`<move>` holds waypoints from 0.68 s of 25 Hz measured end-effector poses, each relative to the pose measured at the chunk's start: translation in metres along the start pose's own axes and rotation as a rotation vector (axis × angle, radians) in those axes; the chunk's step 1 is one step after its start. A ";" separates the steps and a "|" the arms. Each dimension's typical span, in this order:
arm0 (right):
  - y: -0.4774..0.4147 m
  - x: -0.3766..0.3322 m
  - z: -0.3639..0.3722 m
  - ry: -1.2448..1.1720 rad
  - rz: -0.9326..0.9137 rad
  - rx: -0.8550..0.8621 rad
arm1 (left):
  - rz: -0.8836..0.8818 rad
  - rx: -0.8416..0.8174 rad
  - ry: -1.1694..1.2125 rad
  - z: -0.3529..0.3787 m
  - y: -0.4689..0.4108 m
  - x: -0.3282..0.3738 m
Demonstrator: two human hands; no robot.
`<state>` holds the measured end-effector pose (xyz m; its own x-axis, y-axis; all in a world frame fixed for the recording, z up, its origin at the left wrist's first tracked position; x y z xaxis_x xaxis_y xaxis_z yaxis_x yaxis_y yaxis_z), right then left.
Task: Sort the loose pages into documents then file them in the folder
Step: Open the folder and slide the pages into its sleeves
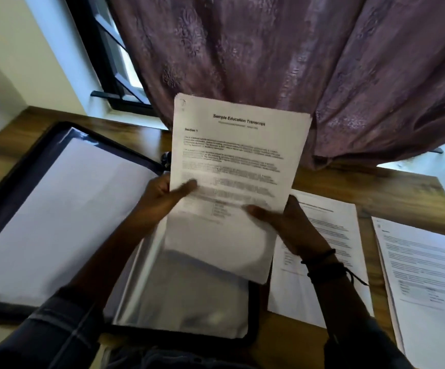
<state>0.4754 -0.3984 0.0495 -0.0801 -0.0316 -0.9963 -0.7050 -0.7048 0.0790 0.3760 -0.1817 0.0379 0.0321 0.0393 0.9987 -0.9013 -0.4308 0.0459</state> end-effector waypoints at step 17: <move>-0.183 -0.044 0.045 0.276 -0.218 0.421 | 0.431 0.006 -1.298 -0.007 -0.079 -0.067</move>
<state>0.5764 -0.2361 0.0805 0.2472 -0.1407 -0.9587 -0.9103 -0.3728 -0.1800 0.4417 -0.1440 -0.0331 0.1334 -0.9627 0.2355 -0.9412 -0.1975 -0.2741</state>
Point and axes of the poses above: each hand's wrist, its own y-axis away from the middle knuckle, its own z-axis out of the palm, x = y × z, the point moved 7 cm from there along -y, towards the middle knuckle, and after that the axes turned 2 degrees about z, right-handed, at the moved point
